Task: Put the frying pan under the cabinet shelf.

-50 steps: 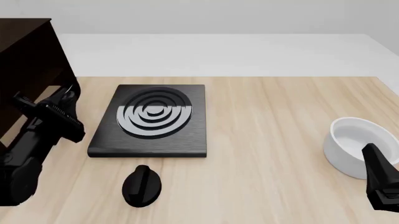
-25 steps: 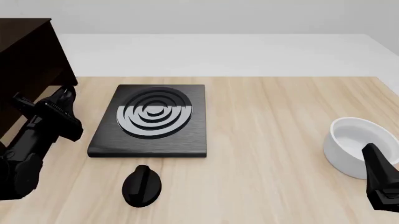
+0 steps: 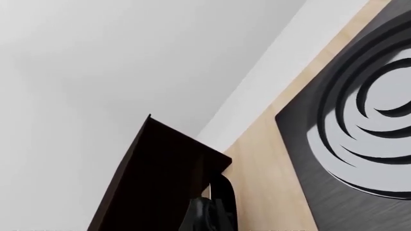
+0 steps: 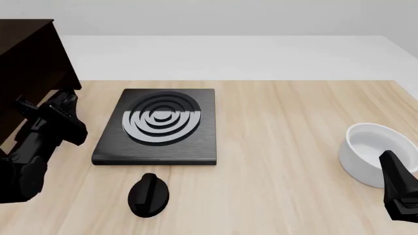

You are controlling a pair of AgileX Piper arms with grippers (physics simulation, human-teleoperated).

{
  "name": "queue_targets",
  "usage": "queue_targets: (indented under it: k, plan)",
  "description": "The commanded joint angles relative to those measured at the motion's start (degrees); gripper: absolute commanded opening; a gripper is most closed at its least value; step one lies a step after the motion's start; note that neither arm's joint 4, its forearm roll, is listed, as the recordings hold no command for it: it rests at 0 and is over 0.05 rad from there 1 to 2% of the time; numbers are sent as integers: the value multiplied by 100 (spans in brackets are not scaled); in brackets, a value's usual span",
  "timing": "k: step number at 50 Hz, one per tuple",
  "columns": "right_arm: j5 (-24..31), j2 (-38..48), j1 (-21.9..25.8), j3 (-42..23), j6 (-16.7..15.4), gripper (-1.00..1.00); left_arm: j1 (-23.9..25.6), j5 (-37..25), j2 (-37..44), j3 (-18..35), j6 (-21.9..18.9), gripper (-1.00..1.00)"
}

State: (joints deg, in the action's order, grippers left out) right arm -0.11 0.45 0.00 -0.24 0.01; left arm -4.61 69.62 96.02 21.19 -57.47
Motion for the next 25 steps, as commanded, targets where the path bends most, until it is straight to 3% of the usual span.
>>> queue_targets:
  k: [1, 25]
  plan:
    - [0, -2, -1, 0, 1, 100, -211, 28, 113, 61, -45, -100]
    - [0, 0, 1, 0, -1, 100, -320, 28, 535, 297, -101, -100]
